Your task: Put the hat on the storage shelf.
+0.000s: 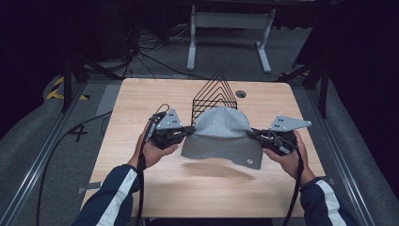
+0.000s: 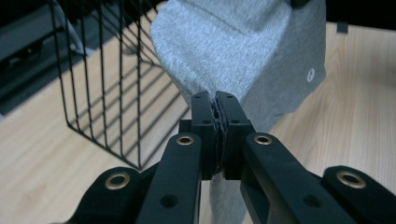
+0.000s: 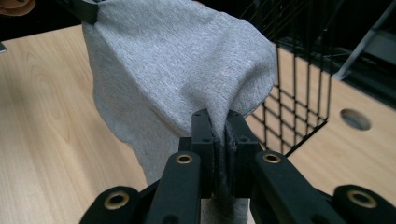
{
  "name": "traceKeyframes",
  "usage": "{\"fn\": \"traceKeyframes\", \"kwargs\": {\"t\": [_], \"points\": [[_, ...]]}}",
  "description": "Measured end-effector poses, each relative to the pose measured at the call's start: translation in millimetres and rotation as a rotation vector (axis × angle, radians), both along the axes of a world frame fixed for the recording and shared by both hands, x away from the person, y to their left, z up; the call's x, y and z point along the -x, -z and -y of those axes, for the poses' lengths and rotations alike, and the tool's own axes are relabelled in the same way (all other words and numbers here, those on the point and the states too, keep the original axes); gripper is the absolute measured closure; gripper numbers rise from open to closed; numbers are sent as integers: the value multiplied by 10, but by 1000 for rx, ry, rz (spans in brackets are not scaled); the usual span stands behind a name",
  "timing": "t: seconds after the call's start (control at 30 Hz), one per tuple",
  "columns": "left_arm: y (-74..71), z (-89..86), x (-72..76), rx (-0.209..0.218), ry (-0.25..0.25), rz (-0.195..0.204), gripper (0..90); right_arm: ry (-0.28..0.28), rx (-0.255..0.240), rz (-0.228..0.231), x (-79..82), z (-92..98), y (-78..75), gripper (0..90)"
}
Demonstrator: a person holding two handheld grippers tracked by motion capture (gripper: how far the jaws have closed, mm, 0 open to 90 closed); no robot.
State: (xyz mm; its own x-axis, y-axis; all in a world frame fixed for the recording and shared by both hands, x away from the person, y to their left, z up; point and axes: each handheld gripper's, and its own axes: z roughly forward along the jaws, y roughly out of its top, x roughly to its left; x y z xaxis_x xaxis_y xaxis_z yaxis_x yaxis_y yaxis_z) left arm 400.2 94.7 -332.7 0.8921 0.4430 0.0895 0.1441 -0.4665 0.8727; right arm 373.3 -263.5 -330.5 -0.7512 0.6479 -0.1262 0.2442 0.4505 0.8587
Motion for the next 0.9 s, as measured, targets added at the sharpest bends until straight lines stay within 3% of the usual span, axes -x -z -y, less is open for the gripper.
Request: {"fn": "traceKeyframes", "kwargs": {"t": [0.1,0.17,0.2,0.23,0.47,0.7,0.9], "points": [[-126,9,-21,21,2,2,874,5,2,16,-27,20,-104,843],[-312,31,-69,1,7,44,875,13,-11,37,-65,53,-259,843],[-312,31,-69,1,7,44,875,18,-8,46,-81,62,-313,843],[-426,46,-113,3,6,53,875,21,-18,53,-104,72,-368,843],[-667,96,-244,-4,-5,87,875,38,-25,94,-227,101,-669,843],[-1002,71,-395,18,-32,135,875,53,-19,142,-351,86,-1042,843],[-1203,85,-541,24,-56,148,875,75,-6,180,-500,39,-1292,844]]}}
